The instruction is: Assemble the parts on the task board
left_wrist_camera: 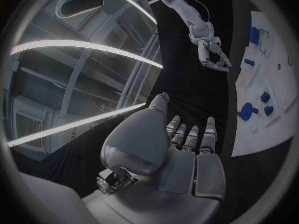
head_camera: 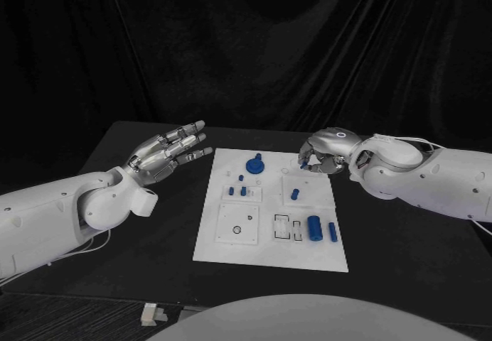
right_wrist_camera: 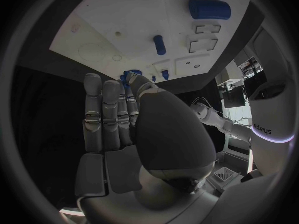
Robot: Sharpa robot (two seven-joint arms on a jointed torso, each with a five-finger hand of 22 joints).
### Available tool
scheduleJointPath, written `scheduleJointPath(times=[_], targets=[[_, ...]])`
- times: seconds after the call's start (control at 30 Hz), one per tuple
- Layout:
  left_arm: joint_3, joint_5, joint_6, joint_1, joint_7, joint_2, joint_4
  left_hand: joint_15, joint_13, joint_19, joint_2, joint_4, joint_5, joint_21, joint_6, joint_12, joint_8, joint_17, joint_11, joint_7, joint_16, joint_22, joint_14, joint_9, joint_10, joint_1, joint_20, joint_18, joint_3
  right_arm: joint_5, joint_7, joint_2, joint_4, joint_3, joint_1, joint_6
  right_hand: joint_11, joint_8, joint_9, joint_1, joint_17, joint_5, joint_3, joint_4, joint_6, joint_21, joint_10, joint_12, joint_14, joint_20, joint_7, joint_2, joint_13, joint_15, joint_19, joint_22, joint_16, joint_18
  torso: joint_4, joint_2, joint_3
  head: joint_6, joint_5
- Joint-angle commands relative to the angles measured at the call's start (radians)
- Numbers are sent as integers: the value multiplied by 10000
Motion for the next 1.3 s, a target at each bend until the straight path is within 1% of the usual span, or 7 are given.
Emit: scheduleJointPath(times=[0.03, 0.2, 0.37, 0.73, 0.97, 1.13, 1.3], targets=[[9, 76, 110, -24, 65, 21, -3, 10, 11, -1, -9, -84, 45, 35, 35, 70, 66, -4, 85, 38, 2, -100, -8, 12, 4, 67, -18, 97, 8, -181, -249, -23, 472, 5, 87, -295, 28, -83, -7, -5, -11, -26, 34, -32, -82, -47, 56, -76, 14, -69, -1, 8, 8, -57, -35, 496, -38, 54, -1, 5, 0, -1, 58], [9, 77, 112, -52, 76, 18, -23, -81, 9, -82, -11, -119, 46, -14, 10, 79, 71, -14, 103, 50, -23, -234, -37, 9, -10, 16, -81, 100, 50, -392, -193, 253, 1076, 4, 129, -143, 24, -117, -4, 31, 103, -18, 61, -72, -93, 27, 90, -96, 83, -73, 5, -6, 1, -64, -14, 512, 67, 47, 0, 1, 3, -1, 136], [9, 77, 127, -85, 54, 26, -25, -96, 9, -88, -6, -124, 46, -19, 6, 82, 72, -15, 108, 53, -26, -242, -42, 8, -12, 6, -92, 101, 59, -512, -140, 758, 1282, 4, 43, 283, 22, -157, -7, 41, 153, -13, 81, -93, -120, 101, 121, -109, 135, -76, 13, -8, -3, -68, 15, 527, 124, 38, -3, 1, 5, -1, 203], [9, 77, 45, -118, 60, 56, 5, -138, 11, -113, -5, -135, 49, -35, 27, 96, 86, -17, 119, 63, -30, -288, -50, 12, -12, -31, -154, 110, 80, -687, -158, 1871, 882, 4, -405, 1291, 44, -304, -30, 57, 98, 9, 144, -157, -235, 6, 137, -179, 152, -79, 52, -22, -24, -58, -6, 506, 95, 54, 3, -8, 3, -1, 424], [8, 77, 34, -123, 89, 100, 1, -159, 11, -123, -10, -139, 48, -40, 32, 100, 92, -17, 129, 75, -30, -305, -53, 13, -14, -52, -180, 111, 84, -824, -143, 2238, 675, 4, -700, 1510, 50, -331, -36, 50, 71, 6, 152, -164, -258, -23, 137, -192, 138, -77, 59, -28, -28, -54, -19, 499, 71, 57, 21, -13, 5, -1, 489], [8, 77, 43, -127, 94, 125, -13, -161, 11, -128, -10, -140, 48, -43, 34, 100, 94, -17, 131, 76, -30, -318, -53, 13, -15, -54, -183, 111, 86, -849, -123, 2370, 582, 4, -848, 1533, 54, -356, -42, 48, 53, 3, 159, -174, -276, -54, 137, -204, 127, -76, 65, -35, -31, -50, -32, 492, 55, 61, -6, -7, 4, -1, 560], [8, 77, 52, -133, 81, 137, -22, -161, 11, -128, -10, -140, 48, -43, 34, 100, 94, -17, 131, 76, -30, -318, -53, 13, -15, -54, -183, 111, 86, -858, -128, 2425, 522, 4, -939, 1573, 60, -382, -47, 47, 18, -1, 169, -187, -295, -114, 138, -216, 109, -74, 73, -44, -34, -46, -56, 480, 25, 69, 19, -1, 15, -1, 523]])
